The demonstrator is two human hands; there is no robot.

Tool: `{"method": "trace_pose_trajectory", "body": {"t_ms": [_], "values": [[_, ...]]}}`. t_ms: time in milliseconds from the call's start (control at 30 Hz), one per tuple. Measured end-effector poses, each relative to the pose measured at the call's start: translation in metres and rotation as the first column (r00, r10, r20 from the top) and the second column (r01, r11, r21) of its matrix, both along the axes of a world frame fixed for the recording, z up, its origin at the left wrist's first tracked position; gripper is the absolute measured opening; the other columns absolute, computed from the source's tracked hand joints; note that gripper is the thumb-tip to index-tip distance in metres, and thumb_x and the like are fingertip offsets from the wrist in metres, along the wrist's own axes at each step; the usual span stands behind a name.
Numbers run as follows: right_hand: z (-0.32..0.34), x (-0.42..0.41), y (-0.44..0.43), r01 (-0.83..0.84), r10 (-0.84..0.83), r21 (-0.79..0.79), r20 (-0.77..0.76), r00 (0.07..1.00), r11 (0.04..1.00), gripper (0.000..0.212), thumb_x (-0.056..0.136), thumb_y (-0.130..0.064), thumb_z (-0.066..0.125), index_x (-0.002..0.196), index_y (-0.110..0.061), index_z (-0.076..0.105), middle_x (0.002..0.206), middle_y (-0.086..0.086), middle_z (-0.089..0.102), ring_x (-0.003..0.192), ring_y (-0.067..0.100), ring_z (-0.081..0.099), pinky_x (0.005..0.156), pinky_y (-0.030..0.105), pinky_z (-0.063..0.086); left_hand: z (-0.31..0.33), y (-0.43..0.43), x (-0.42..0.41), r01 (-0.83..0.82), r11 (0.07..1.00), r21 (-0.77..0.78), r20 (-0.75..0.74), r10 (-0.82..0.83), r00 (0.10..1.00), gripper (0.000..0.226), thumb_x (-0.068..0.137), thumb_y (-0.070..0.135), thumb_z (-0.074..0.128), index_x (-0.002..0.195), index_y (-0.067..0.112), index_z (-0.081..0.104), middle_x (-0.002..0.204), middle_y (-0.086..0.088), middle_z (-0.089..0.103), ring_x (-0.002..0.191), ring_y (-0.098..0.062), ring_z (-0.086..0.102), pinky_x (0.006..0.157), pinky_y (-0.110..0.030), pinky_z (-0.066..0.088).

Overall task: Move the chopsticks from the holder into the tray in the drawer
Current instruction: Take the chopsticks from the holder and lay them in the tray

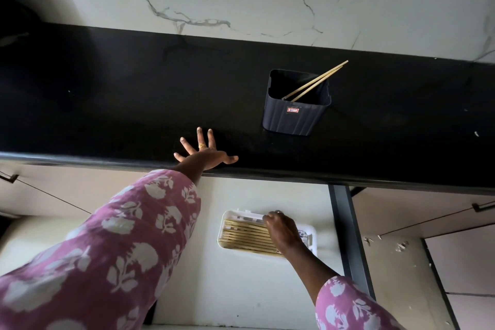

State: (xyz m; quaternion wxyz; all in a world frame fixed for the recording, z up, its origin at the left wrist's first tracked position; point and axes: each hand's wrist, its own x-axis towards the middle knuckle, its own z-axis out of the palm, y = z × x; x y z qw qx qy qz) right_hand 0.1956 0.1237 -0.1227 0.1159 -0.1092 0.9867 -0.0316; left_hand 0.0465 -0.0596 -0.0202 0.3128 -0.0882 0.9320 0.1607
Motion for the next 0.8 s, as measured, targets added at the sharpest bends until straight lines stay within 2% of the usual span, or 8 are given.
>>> {"method": "trace_pose_trajectory", "body": {"t_ms": [67,167,267,367,500,567,667,800], "values": [[0.004,-0.003,0.005,-0.016,0.014,-0.048,-0.028,1.0,0.999,0.018,0.044,-0.001,0.067,0.048,-0.018,0.06,0.044,-0.004,0.056,0.044,0.013,0.058,0.032,0.012,0.034,0.001,0.0,0.001,0.001,1.0,-0.006,-0.004,-0.001,1.0,0.104,0.076,0.075,0.048,0.149,0.033,-0.014,0.156,0.007,-0.026,0.139,-0.044,-0.026,0.108,-0.065,-0.005],[0.02,-0.013,0.012,-0.149,0.124,-0.096,-0.229,0.965,0.984,0.03,0.059,-0.001,0.035,0.059,-0.013,0.063,0.054,-0.001,0.06,0.052,0.019,0.06,0.036,0.019,0.044,0.003,0.0,0.003,0.004,1.0,-0.002,-0.012,-0.004,1.0,0.104,0.077,0.074,0.048,0.149,0.033,-0.014,0.156,0.007,-0.026,0.139,-0.044,-0.025,0.109,-0.065,-0.004],[0.049,-0.037,0.025,-0.268,0.192,-0.102,-0.467,0.863,0.958,0.027,0.068,0.002,0.044,0.07,-0.008,0.069,0.061,0.004,0.064,0.056,0.021,0.062,0.043,0.027,0.05,0.003,-0.001,0.004,0.009,1.0,0.002,-0.018,-0.009,1.0,0.105,0.077,0.074,0.049,0.148,0.033,-0.016,0.155,0.007,-0.028,0.138,-0.044,-0.026,0.109,-0.066,-0.004],[0.086,-0.074,0.041,-0.255,0.087,-0.133,-0.709,0.7,0.958,0.025,0.083,0.002,0.05,0.08,-0.006,0.074,0.071,0.006,0.071,0.065,0.023,0.067,0.062,0.028,0.054,0.002,-0.002,0.005,0.017,1.0,0.005,-0.029,-0.017,0.999,0.106,0.076,0.075,0.048,0.149,0.032,-0.015,0.155,0.007,-0.027,0.139,-0.044,-0.025,0.109,-0.066,-0.004],[0.135,-0.116,0.062,-0.247,0.076,-0.051,-0.876,0.476,0.968,0.022,0.084,0.003,0.053,0.086,-0.005,0.074,0.079,0.006,0.074,0.072,0.023,0.07,0.076,0.025,0.05,0.002,-0.003,0.006,0.022,1.0,0.004,-0.032,-0.022,0.999,0.106,0.076,0.076,0.047,0.149,0.032,-0.015,0.155,0.007,-0.026,0.139,-0.044,-0.025,0.109,-0.066,-0.004],[0.158,-0.134,0.072,-0.182,0.043,-0.04,-0.902,0.429,0.983,0.018,0.083,0.003,0.059,0.085,-0.006,0.073,0.076,0.006,0.073,0.07,0.023,0.07,0.068,0.028,0.056,0.003,-0.002,0.005,0.026,1.0,0.003,-0.028,-0.026,0.999,0.106,0.075,0.077,0.047,0.149,0.032,-0.014,0.156,0.007,-0.025,0.139,-0.045,-0.024,0.109,-0.066,-0.003],[0.183,-0.16,0.085,-0.03,-0.139,-0.174,-0.868,0.477,0.984,0.019,0.071,0.008,0.068,0.083,-0.005,0.072,0.072,0.01,0.072,0.065,0.026,0.069,0.06,0.026,0.056,0.003,-0.002,0.003,0.022,1.0,-0.004,-0.013,-0.022,1.0,0.104,0.076,0.078,0.045,0.15,0.032,-0.012,0.157,0.006,-0.021,0.139,-0.045,-0.023,0.109,-0.066,-0.003],[0.205,-0.187,0.096,0.238,-0.571,-0.541,-0.61,0.549,0.807,0.022,0.086,-0.004,0.058,0.105,0.0,0.069,0.103,0.019,0.072,0.095,0.033,0.067,0.083,0.031,0.051,0.002,-0.002,-0.001,0.026,1.0,-0.009,0.008,-0.026,1.0,0.105,0.075,0.079,0.044,0.15,0.032,-0.011,0.157,0.006,-0.021,0.139,-0.046,-0.023,0.109,-0.066,-0.003]]}}
